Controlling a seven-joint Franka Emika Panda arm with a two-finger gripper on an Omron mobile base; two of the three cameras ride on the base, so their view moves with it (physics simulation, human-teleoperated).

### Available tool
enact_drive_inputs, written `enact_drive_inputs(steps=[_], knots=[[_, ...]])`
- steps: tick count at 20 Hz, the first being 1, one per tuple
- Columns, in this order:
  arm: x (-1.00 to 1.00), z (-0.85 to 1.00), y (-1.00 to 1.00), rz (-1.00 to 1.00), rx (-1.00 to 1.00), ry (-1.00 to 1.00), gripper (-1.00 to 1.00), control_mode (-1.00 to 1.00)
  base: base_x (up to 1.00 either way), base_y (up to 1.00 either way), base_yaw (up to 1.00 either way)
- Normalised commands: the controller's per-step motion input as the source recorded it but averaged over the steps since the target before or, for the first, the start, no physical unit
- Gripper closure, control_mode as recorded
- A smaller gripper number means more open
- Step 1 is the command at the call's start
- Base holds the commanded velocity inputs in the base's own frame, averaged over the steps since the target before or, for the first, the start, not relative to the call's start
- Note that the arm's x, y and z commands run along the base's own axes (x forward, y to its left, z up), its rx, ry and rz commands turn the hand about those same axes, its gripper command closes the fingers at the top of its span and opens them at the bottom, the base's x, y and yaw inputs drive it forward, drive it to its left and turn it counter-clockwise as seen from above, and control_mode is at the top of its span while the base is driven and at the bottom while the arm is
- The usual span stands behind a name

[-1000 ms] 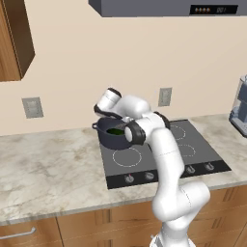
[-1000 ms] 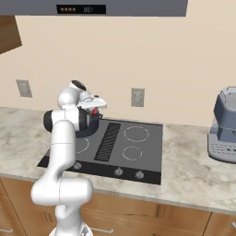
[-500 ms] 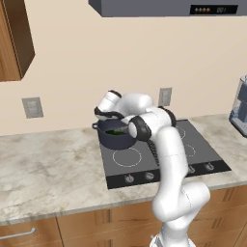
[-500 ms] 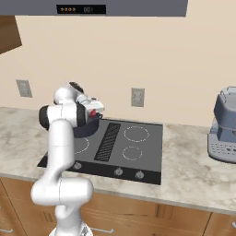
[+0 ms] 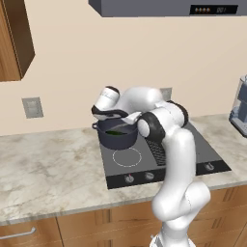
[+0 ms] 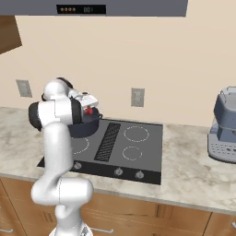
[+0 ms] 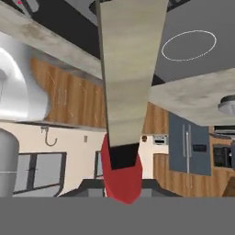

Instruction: Put the lime and cucumber in the pot. Retrieve the spatula and lightly stir the vegetables in the pot.

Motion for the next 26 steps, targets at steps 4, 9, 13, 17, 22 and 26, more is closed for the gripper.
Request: enact_drive_inputs(steps=[4,9,13,17,22,26], knots=[[-0.01,0.37,-0.07,0.12,0.01,0.02,1.0,-1.0,0.0,0.0,0.0],[0.04,0.21,-0.01,0.13,0.16,-0.4,1.0,-1.0,0.0,0.0,0.0],[0.36,0.15,-0.19,0.19,0.2,-0.19,1.0,-1.0,0.0,0.0,0.0],[0.36,0.13,-0.13,0.36,0.24,-0.04,1.0,-1.0,0.0,0.0,0.0],[0.27,0.08,-0.05,0.47,0.24,-0.09,1.0,-1.0,0.0,0.0,0.0],[0.19,0.1,0.0,0.64,0.11,0.3,1.0,-1.0,0.0,0.0,0.0]])
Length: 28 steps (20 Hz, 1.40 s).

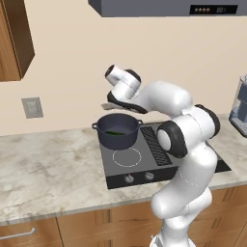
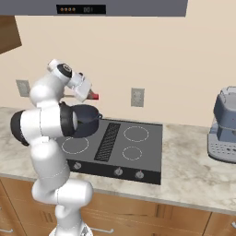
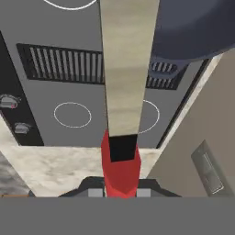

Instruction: Put the lime and cucumber in the pot. Retrieve the spatula and lightly stir the vegetables in the pot.

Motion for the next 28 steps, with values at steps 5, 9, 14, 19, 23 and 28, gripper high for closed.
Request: enact_drive_inputs(steps=[5,9,14,19,23,28], knots=[[0.01,0.3,-0.07,0.45,0.0,0.71,1.0,-1.0,0.0,0.0,0.0],[0.27,0.03,-0.46,0.04,-0.11,0.18,1.0,-1.0,0.0,0.0,0.0],[0.38,0.0,-0.44,-0.01,-0.34,0.07,1.0,-1.0,0.0,0.0,0.0],[0.16,0.09,-0.15,-0.07,-0.33,-0.07,1.0,-1.0,0.0,0.0,0.0],[-0.14,0.07,0.3,-0.03,-0.35,-0.42,1.0,-1.0,0.0,0.0,0.0],[0.0,-0.01,0.23,-0.1,-0.31,-0.25,1.0,-1.0,0.0,0.0,0.0]])
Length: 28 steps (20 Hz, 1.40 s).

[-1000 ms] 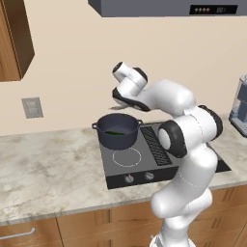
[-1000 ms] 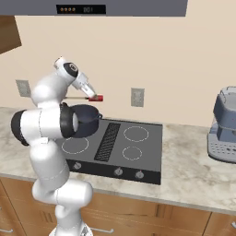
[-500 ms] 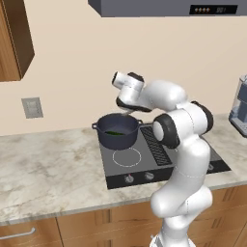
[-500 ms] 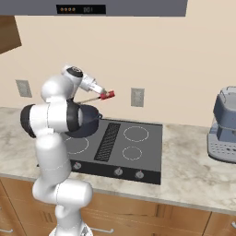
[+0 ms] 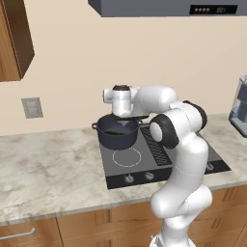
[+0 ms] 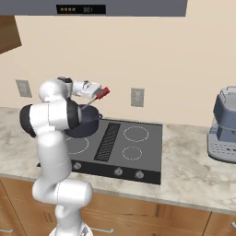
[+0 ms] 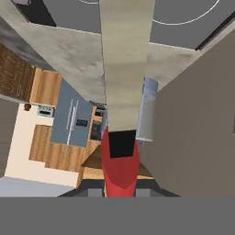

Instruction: Put the lime and cucumber in the pot. Retrieve the spatula and lightly stir the vegetables in the pot.

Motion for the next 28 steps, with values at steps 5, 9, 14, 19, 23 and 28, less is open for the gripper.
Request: enact_drive_inputs(steps=[5,9,14,19,23,28], knots=[[0.0,-0.11,0.29,-0.03,-0.04,-0.35,1.0,-1.0,0.0,0.0,0.0],[0.05,-0.3,0.22,-0.06,-0.03,-0.21,1.0,-1.0,0.0,0.0,0.0],[-0.05,-0.26,0.11,-0.03,-0.02,-0.01,1.0,-1.0,0.0,0.0,0.0],[-0.09,-0.33,0.25,0.0,-0.01,0.0,1.0,-1.0,0.0,0.0,0.0],[-0.23,-0.33,0.1,0.0,0.0,0.03,1.0,-1.0,0.0,0.0,0.0],[0.0,-0.11,0.0,0.0,-0.03,0.02,1.0,-1.0,0.0,0.0,0.0]])
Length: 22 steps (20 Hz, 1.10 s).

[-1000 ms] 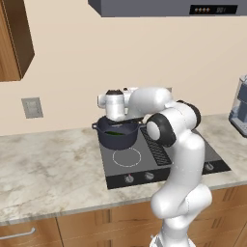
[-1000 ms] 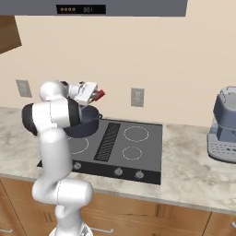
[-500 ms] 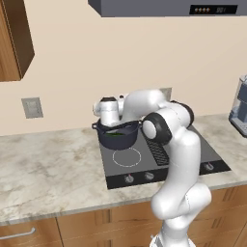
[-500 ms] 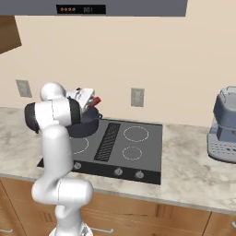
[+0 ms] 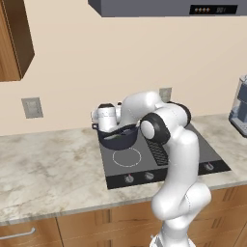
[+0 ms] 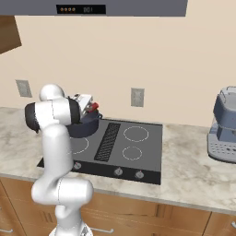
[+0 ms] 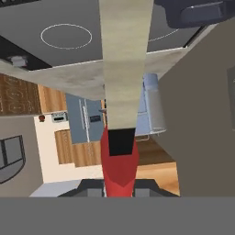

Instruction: Put the lime and cucumber in the pot. Retrieve the spatula and lightly stir the vegetables in the pot.

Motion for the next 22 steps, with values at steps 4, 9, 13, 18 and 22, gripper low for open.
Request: enact_drive_inputs(steps=[4,9,13,18,22], knots=[[0.05,-0.09,-0.01,0.0,-0.05,0.04,1.0,-1.0,0.0,0.0,0.0],[0.32,-0.11,-0.08,0.0,-0.08,0.01,1.0,-1.0,0.0,0.0,0.0],[0.65,-0.01,-0.16,-0.02,-0.11,0.0,1.0,-1.0,0.0,0.0,0.0],[0.4,-0.21,-0.17,-0.04,-0.11,0.0,1.0,-1.0,0.0,0.0,0.0],[-0.24,0.0,0.0,0.0,-0.01,0.0,1.0,-1.0,0.0,0.0,0.0]])
